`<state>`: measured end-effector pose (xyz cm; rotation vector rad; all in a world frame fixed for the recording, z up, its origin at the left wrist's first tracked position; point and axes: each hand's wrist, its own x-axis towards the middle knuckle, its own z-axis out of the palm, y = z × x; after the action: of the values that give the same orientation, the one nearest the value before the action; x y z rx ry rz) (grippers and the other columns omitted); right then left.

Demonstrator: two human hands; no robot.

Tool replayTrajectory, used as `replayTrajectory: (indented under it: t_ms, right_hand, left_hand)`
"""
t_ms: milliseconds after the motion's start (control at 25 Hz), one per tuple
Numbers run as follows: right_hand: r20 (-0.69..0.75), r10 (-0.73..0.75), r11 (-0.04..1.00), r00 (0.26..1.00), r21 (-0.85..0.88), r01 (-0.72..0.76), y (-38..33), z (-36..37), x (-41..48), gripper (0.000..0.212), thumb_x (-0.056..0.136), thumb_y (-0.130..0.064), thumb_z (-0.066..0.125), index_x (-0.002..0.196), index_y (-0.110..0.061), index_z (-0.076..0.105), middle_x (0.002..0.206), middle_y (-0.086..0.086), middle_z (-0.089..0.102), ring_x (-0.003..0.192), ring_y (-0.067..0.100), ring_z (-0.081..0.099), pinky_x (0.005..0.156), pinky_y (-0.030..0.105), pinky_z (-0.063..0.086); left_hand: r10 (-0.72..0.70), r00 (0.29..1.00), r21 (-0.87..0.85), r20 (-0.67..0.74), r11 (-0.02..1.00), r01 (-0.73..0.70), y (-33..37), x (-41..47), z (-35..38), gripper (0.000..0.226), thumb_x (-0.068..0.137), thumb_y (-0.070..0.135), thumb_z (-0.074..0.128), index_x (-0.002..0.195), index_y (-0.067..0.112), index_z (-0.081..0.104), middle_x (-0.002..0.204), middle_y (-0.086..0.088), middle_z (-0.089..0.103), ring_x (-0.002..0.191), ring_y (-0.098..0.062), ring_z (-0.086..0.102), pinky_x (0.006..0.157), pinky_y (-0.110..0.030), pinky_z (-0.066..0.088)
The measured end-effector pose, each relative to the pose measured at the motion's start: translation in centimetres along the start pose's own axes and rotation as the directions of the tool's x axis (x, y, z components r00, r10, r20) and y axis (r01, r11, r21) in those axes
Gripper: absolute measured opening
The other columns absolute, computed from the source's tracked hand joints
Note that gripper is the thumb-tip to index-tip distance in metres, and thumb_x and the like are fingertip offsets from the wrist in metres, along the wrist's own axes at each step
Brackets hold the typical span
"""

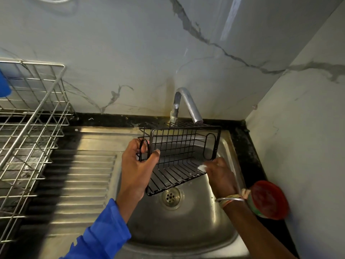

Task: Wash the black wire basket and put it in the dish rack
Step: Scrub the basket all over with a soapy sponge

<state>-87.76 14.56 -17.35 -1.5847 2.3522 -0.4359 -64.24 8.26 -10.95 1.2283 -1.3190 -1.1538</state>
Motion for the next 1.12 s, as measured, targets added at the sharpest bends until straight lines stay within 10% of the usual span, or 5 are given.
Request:
replayTrajectory:
  t_ms: [200,400,600,800,1120]
  right_hand:
    - [0.013,0.001,0.999,1.000,-0.038,0.000,0.6,-0.2,0.2,0.021,0.090,-0.014,0.057,0.105,-0.015,0.072,0.111,0.006,0.056,0.096,0.028,0.059,0.075,0.025,0.041]
    - [-0.163,-0.128,0.991,0.978,-0.069,0.118,0.5,-2.6,3.8,0.014,0.084,-0.010,0.063,0.094,-0.009,0.073,0.103,0.012,0.060,0.091,0.029,0.061,0.076,0.034,0.048]
    - [0.119,-0.153,0.973,0.981,-0.153,0.170,-0.4,2.8,-3.1,0.021,0.093,-0.012,0.054,0.107,-0.014,0.069,0.110,0.007,0.057,0.090,0.025,0.064,0.074,0.028,0.048]
    - [-0.229,-0.086,0.996,0.970,-0.054,0.076,-0.4,-1.2,2.9,0.017,0.087,-0.007,0.059,0.099,-0.010,0.070,0.111,0.011,0.058,0.088,0.024,0.059,0.072,0.026,0.042]
    - [0.013,-0.539,0.829,0.842,-0.168,0.534,3.3,3.4,-3.8,0.027,0.075,0.003,0.056,0.094,-0.011,0.070,0.099,0.006,0.065,0.087,0.025,0.060,0.060,0.033,0.055]
  left_hand:
    - [-0.022,0.999,0.080,0.032,0.997,0.019,-0.3,-0.9,-0.2,0.035,0.074,0.033,0.071,0.082,0.006,0.051,0.084,-0.012,0.057,0.082,-0.030,0.053,0.076,-0.051,0.050]
    - [-0.057,0.998,0.162,-0.009,0.985,0.057,0.5,-1.3,0.1,0.035,0.082,0.022,0.077,0.071,0.019,0.044,0.065,0.007,0.044,0.060,-0.005,0.040,0.064,-0.029,0.040]
    - [-0.132,0.990,0.160,-0.059,0.977,0.140,0.5,-1.2,-0.8,0.035,0.077,0.035,0.072,0.074,0.013,0.044,0.070,-0.001,0.045,0.068,-0.015,0.042,0.068,-0.038,0.043]
    - [-0.174,0.984,0.177,-0.029,0.968,0.176,0.8,-1.7,-0.7,0.032,0.075,0.033,0.069,0.071,0.019,0.041,0.066,0.004,0.041,0.065,-0.013,0.037,0.065,-0.036,0.039]
    - [-0.184,0.981,0.174,-0.057,0.966,0.191,1.4,-1.0,-0.7,0.035,0.070,0.037,0.067,0.075,0.011,0.044,0.068,-0.003,0.040,0.065,-0.015,0.037,0.064,-0.037,0.039]
